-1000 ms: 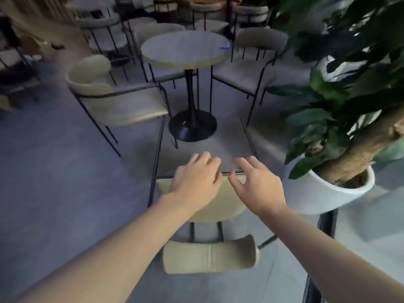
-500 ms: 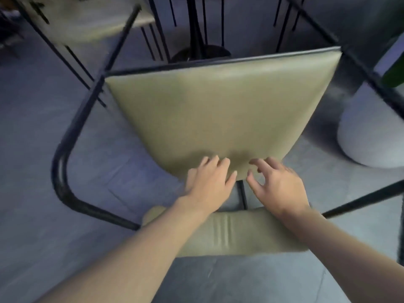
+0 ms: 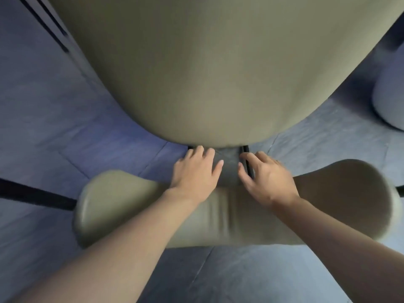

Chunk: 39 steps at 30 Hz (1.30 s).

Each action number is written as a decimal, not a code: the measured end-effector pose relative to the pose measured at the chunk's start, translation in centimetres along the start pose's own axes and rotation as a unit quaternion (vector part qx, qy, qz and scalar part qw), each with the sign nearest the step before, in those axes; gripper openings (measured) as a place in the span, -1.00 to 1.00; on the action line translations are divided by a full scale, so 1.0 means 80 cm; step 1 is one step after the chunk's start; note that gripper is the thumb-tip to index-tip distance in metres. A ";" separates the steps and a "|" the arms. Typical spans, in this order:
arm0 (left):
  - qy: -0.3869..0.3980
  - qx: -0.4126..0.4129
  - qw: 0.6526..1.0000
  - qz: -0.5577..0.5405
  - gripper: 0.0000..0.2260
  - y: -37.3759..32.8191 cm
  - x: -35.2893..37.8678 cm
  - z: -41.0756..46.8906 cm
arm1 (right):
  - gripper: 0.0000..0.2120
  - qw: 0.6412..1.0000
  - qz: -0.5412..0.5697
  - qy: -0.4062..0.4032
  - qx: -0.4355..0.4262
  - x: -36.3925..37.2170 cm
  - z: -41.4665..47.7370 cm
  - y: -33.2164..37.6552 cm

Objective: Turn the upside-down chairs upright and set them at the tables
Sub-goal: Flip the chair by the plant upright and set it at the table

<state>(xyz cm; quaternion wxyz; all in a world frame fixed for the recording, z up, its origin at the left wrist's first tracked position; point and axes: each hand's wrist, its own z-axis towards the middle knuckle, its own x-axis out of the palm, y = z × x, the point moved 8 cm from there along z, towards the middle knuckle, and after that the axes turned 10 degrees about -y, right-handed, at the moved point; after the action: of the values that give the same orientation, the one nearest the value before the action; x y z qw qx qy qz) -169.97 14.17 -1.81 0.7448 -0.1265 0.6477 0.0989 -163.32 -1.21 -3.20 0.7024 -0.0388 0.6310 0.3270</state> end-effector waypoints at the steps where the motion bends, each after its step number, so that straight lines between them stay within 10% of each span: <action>1: 0.008 -0.007 1.000 0.004 -0.65 0.007 0.008 -0.004 | -0.64 1.000 -0.006 0.011 -0.001 0.008 -0.002 -0.001; 20: 0.174 -0.072 0.982 -0.016 -0.50 0.052 0.047 -0.038 | -0.46 0.984 -0.092 0.150 0.031 0.032 -0.017 0.004; 39: 0.364 0.013 0.931 -0.027 -0.47 0.042 -0.372 0.159 | -0.31 0.959 -0.082 0.271 0.020 -0.374 0.228 0.145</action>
<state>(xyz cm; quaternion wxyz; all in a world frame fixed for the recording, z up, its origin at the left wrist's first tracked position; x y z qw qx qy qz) -163.26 21.85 29.08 0.4619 -0.1619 0.8718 0.0176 -153.21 4.12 31.92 0.5299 -0.1638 0.7989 0.2327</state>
